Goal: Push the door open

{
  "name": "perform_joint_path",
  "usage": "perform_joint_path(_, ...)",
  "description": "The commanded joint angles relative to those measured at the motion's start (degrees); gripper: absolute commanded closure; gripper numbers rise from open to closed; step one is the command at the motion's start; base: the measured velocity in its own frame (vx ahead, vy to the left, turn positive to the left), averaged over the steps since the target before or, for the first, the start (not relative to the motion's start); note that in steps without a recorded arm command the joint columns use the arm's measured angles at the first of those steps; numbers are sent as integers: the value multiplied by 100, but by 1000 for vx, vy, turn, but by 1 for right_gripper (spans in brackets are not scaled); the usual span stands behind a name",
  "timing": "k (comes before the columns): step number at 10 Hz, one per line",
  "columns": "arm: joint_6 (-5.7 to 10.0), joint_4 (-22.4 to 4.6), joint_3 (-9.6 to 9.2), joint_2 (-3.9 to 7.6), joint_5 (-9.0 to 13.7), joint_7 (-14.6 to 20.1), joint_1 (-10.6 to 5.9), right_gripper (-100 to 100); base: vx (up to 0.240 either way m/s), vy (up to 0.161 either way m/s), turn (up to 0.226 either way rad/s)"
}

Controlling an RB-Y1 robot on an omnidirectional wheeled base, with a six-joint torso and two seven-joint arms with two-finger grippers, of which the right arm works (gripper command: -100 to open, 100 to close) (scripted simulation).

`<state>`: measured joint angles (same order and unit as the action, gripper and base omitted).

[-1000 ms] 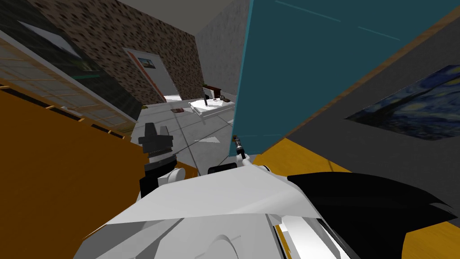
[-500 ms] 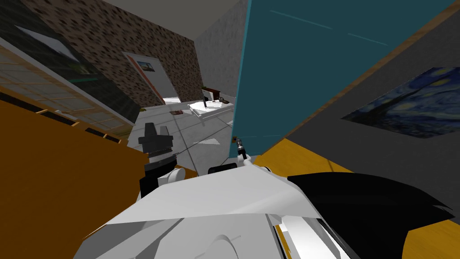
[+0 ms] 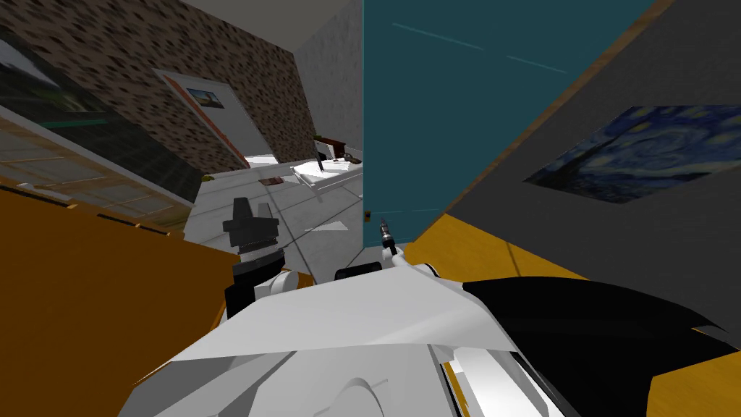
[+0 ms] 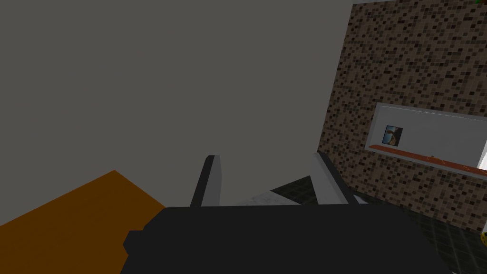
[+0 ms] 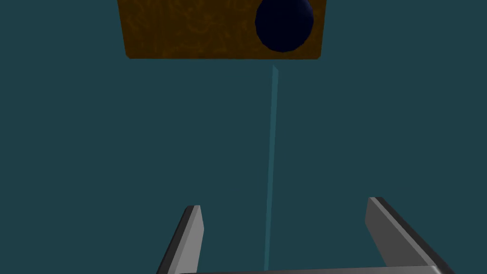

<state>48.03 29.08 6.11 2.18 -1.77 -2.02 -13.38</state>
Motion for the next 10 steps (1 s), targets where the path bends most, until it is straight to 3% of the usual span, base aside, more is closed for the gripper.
perform_joint_path(1, -63, 115, -178, -62, 105, -43, 35, -100, -158, -61, -118)
perform_joint_path(2, -45, 65, -310, -152, 203, -82, -8, -100, -154, 5, -141)
perform_joint_path(3, -45, 65, -310, -152, 203, -82, -8, -100, -109, 25, -73)
perform_joint_path(4, -26, 9, -457, -307, 313, -125, -56, -100, -122, 76, -137)
perform_joint_path(5, -26, 19, -457, -307, 313, -125, -56, -100, -109, 72, -70)
perform_joint_path(6, -16, -20, -532, -416, 369, -147, -80, -100, -104, 121, -36)
perform_joint_path(8, -11, -35, -570, -484, 397, -158, -93, -100, -88, 117, -41)
perform_joint_path(10, -81, 100, -559, -369, 378, -167, -24, -100, 14, -15, -4)
